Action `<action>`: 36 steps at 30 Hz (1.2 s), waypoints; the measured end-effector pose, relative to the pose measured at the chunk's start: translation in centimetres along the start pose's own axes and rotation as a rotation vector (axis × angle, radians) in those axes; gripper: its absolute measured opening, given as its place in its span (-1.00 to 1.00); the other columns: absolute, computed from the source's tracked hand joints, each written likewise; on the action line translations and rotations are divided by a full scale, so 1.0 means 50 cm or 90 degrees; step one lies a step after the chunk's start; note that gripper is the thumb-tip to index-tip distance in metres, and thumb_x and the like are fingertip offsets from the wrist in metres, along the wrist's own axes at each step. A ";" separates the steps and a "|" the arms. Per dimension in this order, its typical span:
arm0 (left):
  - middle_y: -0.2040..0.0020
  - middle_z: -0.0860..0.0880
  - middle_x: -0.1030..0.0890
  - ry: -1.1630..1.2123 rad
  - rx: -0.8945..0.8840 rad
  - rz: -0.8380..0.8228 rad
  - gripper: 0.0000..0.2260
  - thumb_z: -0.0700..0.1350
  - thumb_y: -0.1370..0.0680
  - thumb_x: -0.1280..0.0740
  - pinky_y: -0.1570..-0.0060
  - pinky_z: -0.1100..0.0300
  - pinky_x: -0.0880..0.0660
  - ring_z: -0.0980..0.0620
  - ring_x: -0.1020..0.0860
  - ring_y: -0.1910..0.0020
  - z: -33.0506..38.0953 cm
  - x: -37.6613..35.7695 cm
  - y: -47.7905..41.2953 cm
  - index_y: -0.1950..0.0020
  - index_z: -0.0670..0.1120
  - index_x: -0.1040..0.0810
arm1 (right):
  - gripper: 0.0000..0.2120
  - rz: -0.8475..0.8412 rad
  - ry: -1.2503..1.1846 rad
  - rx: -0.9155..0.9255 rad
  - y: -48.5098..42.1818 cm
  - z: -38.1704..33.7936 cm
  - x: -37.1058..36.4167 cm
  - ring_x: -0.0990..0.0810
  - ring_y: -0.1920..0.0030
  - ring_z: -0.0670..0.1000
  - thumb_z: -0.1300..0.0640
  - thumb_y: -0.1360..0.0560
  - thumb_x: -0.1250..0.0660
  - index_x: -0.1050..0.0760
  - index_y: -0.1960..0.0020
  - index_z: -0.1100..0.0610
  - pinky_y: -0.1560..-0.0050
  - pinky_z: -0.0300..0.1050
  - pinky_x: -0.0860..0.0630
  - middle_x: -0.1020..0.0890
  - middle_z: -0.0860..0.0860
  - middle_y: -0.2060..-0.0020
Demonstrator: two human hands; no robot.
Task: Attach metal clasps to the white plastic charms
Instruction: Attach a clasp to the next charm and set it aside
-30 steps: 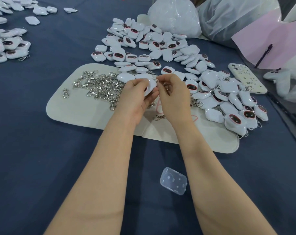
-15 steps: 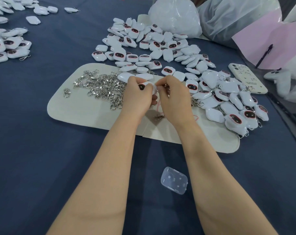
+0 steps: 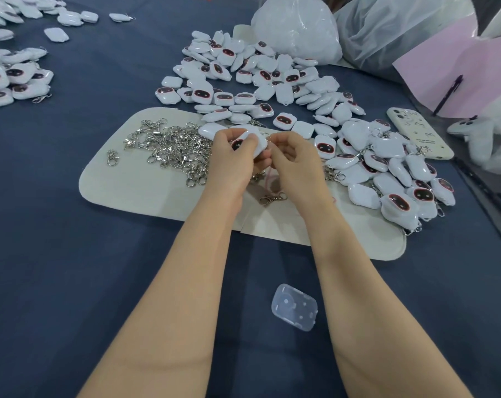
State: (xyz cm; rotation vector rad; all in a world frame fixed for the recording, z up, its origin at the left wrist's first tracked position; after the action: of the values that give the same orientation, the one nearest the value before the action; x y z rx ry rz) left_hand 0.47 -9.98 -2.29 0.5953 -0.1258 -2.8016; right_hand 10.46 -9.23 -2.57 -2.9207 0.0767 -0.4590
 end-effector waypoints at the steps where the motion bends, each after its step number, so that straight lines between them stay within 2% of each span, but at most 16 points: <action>1: 0.14 -0.09 -0.56 0.004 0.002 -0.003 -0.91 -0.26 -0.59 -0.21 0.36 0.32 -0.52 0.19 -0.57 0.45 0.000 -0.001 0.000 -0.07 -0.13 -0.38 | -0.90 0.019 0.001 0.008 0.001 -0.001 -0.002 -0.55 0.25 -0.13 0.27 -0.56 -0.25 -0.50 -0.01 0.13 0.23 -0.25 -0.52 -0.59 -0.08 0.19; 4: 0.23 -0.07 -0.54 -0.026 -0.006 0.002 -0.92 -0.25 -0.59 -0.21 0.37 0.28 -0.53 0.19 -0.54 0.48 0.001 0.001 -0.002 -0.05 -0.11 -0.37 | -0.91 0.083 0.033 0.060 0.002 -0.005 -0.007 -0.53 0.18 -0.14 0.26 -0.56 -0.25 -0.50 0.04 0.10 0.07 -0.28 -0.46 -0.56 -0.14 0.22; 7: 0.29 -0.03 -0.53 -0.066 -0.021 0.011 -0.91 -0.23 -0.58 -0.23 0.34 0.23 -0.51 0.19 -0.52 0.51 0.001 0.004 -0.002 -0.06 -0.12 -0.37 | -0.91 0.104 0.104 0.107 0.005 -0.004 -0.009 -0.52 0.14 -0.08 0.25 -0.56 -0.25 -0.53 -0.01 0.16 0.09 -0.36 -0.41 -0.59 -0.02 0.14; 10: 0.30 0.01 -0.51 -0.090 -0.035 0.014 -0.91 -0.23 -0.58 -0.24 0.34 0.22 -0.51 0.19 -0.52 0.53 0.002 0.003 0.000 -0.06 -0.12 -0.38 | -0.87 0.113 0.185 0.174 0.006 -0.005 -0.006 -0.46 0.13 -0.07 0.28 -0.56 -0.22 -0.53 -0.03 0.24 0.12 -0.46 -0.32 -0.55 -0.01 0.14; 13: 0.24 -0.02 -0.49 -0.094 -0.022 0.013 -0.93 -0.23 -0.58 -0.23 0.36 0.24 -0.51 0.21 -0.51 0.54 0.002 0.002 0.002 -0.04 -0.11 -0.38 | -0.85 0.102 0.263 0.220 0.006 -0.009 -0.005 -0.42 0.10 0.00 0.31 -0.56 -0.18 -0.52 -0.01 0.29 0.10 -0.31 -0.30 -0.53 0.09 0.11; 16: 0.29 -0.04 -0.50 -0.077 -0.005 0.011 -0.94 -0.27 -0.55 -0.21 0.47 0.30 -0.45 0.17 -0.48 0.55 0.006 0.004 0.005 0.05 -0.12 -0.40 | -0.83 0.081 0.318 0.221 0.008 -0.009 -0.007 -0.46 0.01 0.16 0.31 -0.57 -0.15 -0.52 -0.02 0.29 -0.01 -0.02 -0.37 -0.54 0.17 0.06; 18: 0.32 -0.04 -0.51 -0.099 -0.010 0.023 -0.94 -0.27 -0.53 -0.20 0.52 0.33 -0.41 0.18 -0.47 0.57 0.011 0.009 0.004 0.08 -0.13 -0.41 | -0.83 0.057 0.333 0.221 0.009 -0.011 -0.008 -0.46 -0.01 0.20 0.31 -0.57 -0.15 -0.52 -0.03 0.28 -0.03 0.06 -0.38 -0.54 0.18 0.05; 22: 0.32 -0.09 -0.52 -0.212 -0.062 0.049 -0.93 -0.24 -0.52 -0.24 0.53 0.31 -0.40 0.18 -0.45 0.61 0.017 0.025 -0.003 0.14 -0.10 -0.45 | -0.82 -0.037 0.359 0.205 0.007 -0.009 -0.008 -0.47 0.01 0.19 0.32 -0.55 -0.15 -0.52 -0.03 0.24 -0.04 0.08 -0.39 -0.53 0.16 0.07; 24: 0.28 -0.09 -0.52 -0.235 -0.083 0.041 -0.93 -0.24 -0.52 -0.24 0.51 0.29 -0.43 0.19 -0.47 0.59 0.018 0.025 -0.001 0.13 -0.08 -0.46 | -0.84 -0.044 0.332 0.186 0.006 -0.005 -0.007 -0.48 0.01 0.14 0.31 -0.56 -0.16 -0.51 -0.02 0.23 -0.03 -0.04 -0.38 -0.53 0.12 0.09; 27: 0.28 -0.03 -0.52 -0.134 -0.040 0.014 -0.92 -0.26 -0.55 -0.22 0.46 0.29 -0.48 0.19 -0.49 0.55 0.018 0.016 0.004 0.05 -0.09 -0.44 | -0.90 0.025 0.187 0.128 0.011 -0.006 -0.014 -0.49 0.08 -0.01 0.27 -0.57 -0.19 -0.48 -0.02 0.19 0.09 -0.29 -0.34 -0.53 0.00 0.12; 29: 0.34 -0.03 -0.51 -0.006 0.033 -0.009 -0.92 -0.28 -0.57 -0.20 0.45 0.28 -0.47 0.15 -0.48 0.53 0.019 0.009 0.007 0.07 -0.13 -0.43 | -0.88 0.049 0.114 0.076 0.010 -0.004 -0.022 -0.51 0.08 -0.07 0.25 -0.57 -0.20 -0.47 -0.06 0.12 0.08 -0.36 -0.39 -0.56 -0.05 0.09; 33: 0.28 -0.11 -0.48 0.227 0.169 -0.029 -0.88 -0.30 -0.58 -0.19 0.52 0.37 -0.46 0.14 -0.46 0.53 0.022 0.014 0.005 0.15 -0.23 -0.44 | -0.82 0.035 0.117 0.071 0.010 -0.003 -0.026 -0.50 0.15 -0.25 0.26 -0.54 -0.23 -0.52 -0.08 0.09 0.12 -0.49 -0.36 -0.56 -0.17 0.17; 35: 0.29 -0.13 -0.49 0.295 0.200 -0.032 -0.88 -0.29 -0.58 -0.20 0.53 0.38 -0.46 0.13 -0.46 0.54 0.024 0.019 0.002 0.15 -0.26 -0.45 | -0.82 0.025 0.135 0.068 0.008 -0.002 -0.022 -0.53 0.06 -0.21 0.22 -0.54 -0.26 -0.57 -0.09 0.09 0.03 -0.47 -0.36 -0.63 -0.12 0.07; 36: 0.31 -0.13 -0.50 0.316 0.209 -0.035 -0.88 -0.29 -0.58 -0.21 0.53 0.38 -0.46 0.13 -0.46 0.53 0.025 0.019 0.001 0.15 -0.27 -0.46 | -0.81 0.022 0.140 0.064 0.007 -0.003 -0.021 -0.55 -0.04 -0.14 0.20 -0.54 -0.26 -0.58 -0.11 0.09 -0.07 -0.39 -0.39 -0.64 -0.07 0.00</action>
State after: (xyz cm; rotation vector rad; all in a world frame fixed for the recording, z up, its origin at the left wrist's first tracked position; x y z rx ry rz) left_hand -0.88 -10.25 -1.54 1.3632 -0.4761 -2.6035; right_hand 9.44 -9.51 -2.81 -2.7553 0.1292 -0.7541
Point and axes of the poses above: each hand's wrist, its own y-axis away from the middle knuckle, its own x-axis out of the back of the hand, z = x × y, the point moved 1 cm from there along -y, towards the middle knuckle
